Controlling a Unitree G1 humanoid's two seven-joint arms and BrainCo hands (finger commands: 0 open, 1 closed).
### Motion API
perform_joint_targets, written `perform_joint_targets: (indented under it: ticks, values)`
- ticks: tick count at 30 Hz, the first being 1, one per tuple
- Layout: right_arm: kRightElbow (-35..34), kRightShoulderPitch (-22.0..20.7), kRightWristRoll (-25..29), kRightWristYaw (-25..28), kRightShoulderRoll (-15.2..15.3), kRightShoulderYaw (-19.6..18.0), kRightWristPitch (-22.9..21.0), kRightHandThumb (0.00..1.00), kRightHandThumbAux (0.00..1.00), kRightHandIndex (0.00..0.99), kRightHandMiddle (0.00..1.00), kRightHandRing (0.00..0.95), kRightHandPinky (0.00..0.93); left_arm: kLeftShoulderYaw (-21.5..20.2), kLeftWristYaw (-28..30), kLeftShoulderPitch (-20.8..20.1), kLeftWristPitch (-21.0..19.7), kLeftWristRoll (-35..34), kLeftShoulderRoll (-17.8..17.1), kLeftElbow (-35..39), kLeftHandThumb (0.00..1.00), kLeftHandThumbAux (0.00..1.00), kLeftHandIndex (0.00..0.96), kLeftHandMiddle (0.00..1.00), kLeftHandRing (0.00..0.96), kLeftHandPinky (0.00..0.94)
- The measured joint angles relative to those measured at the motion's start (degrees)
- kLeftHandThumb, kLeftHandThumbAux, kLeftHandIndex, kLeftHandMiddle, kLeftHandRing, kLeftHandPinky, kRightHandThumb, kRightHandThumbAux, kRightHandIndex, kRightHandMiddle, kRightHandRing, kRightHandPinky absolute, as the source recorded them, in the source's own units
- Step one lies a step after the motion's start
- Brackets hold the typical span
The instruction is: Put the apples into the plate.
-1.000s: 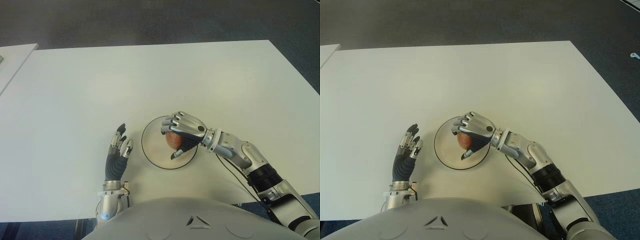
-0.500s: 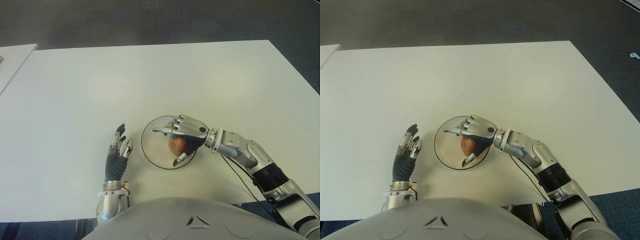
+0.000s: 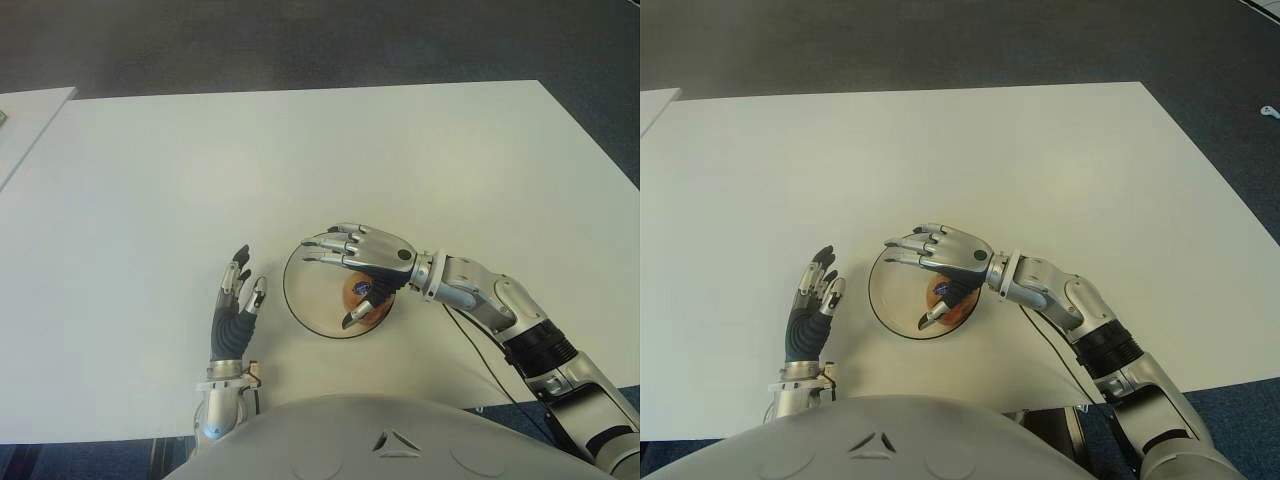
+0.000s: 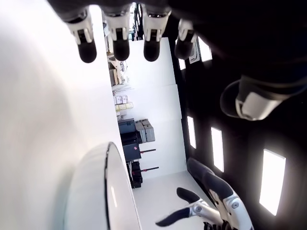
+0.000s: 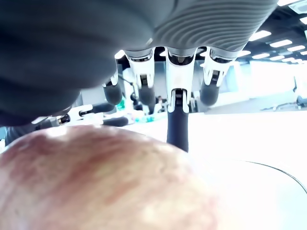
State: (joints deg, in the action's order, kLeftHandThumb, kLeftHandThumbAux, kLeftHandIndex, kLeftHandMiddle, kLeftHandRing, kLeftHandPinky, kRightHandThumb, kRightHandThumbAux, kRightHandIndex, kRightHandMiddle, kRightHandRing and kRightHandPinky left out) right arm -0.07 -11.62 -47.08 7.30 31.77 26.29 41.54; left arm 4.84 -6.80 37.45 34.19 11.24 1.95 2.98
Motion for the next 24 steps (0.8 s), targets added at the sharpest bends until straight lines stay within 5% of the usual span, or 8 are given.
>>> perform_joint_targets:
  ticks: [24]
  values:
    - [-0.01,-0.05,0.34,0.99,-0.62,-0.21,-0.73,0.069,0.243,0.0,0.0,0.0,0.0,0.03,0.0,-0.14,-0.01,-0.13,-0.01,0.25,0.0,0.384,0.0,0.0,0.0,0.0]
